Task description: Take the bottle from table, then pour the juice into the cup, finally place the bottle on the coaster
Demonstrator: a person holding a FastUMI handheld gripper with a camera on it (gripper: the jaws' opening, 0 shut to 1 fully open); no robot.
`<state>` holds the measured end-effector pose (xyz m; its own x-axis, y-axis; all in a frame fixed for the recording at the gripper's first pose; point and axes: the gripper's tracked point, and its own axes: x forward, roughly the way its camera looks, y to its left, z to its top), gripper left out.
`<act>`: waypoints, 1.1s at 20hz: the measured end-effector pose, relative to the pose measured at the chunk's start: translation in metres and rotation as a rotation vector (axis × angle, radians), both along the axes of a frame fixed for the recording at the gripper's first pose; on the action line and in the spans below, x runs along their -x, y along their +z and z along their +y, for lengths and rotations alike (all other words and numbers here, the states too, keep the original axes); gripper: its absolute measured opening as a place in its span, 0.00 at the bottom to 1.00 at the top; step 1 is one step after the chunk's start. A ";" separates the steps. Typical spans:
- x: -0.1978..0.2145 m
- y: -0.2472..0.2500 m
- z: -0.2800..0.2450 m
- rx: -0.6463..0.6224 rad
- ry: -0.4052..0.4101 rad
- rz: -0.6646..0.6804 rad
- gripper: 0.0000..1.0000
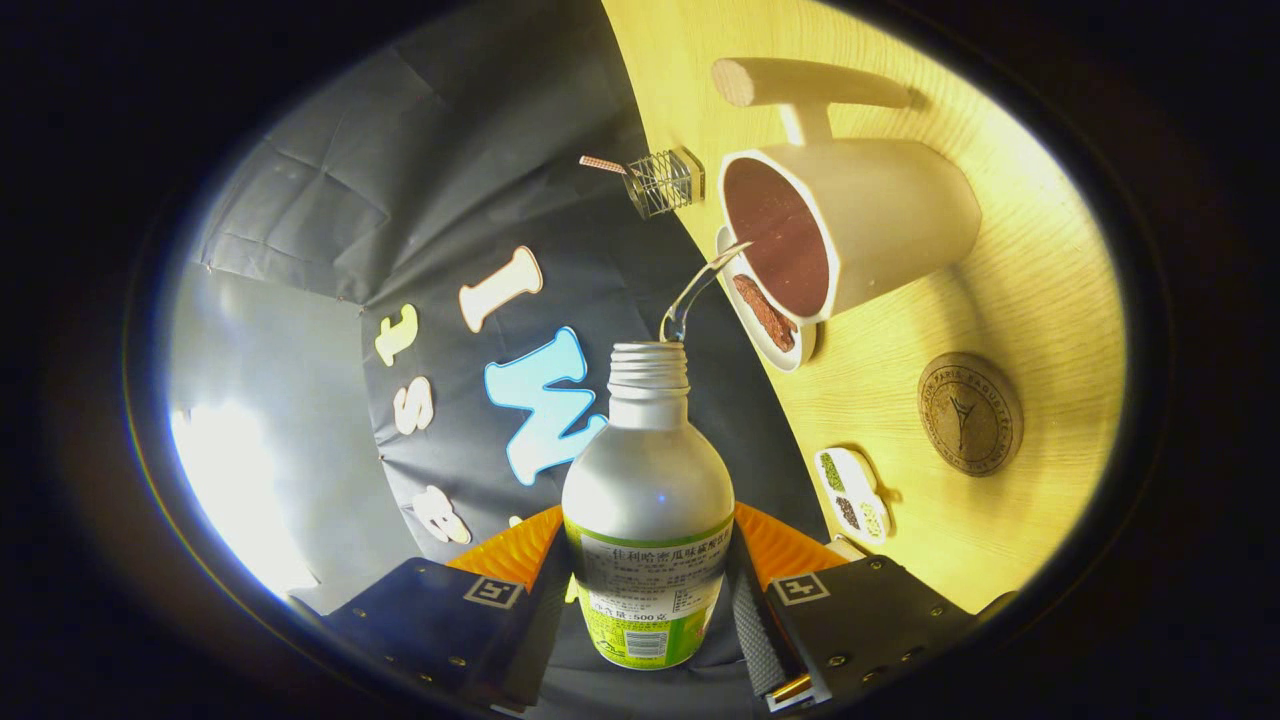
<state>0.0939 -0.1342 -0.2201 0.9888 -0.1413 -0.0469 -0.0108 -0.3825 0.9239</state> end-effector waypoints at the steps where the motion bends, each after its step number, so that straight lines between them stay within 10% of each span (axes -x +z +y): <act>1: 0.000 0.001 -0.002 -0.010 -0.003 0.001 0.75; 22: -0.003 -0.005 -0.017 -0.123 -0.042 0.028 0.75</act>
<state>0.0968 -0.1508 -0.2253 0.9803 -0.1737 -0.0941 -0.0037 -0.4928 0.8701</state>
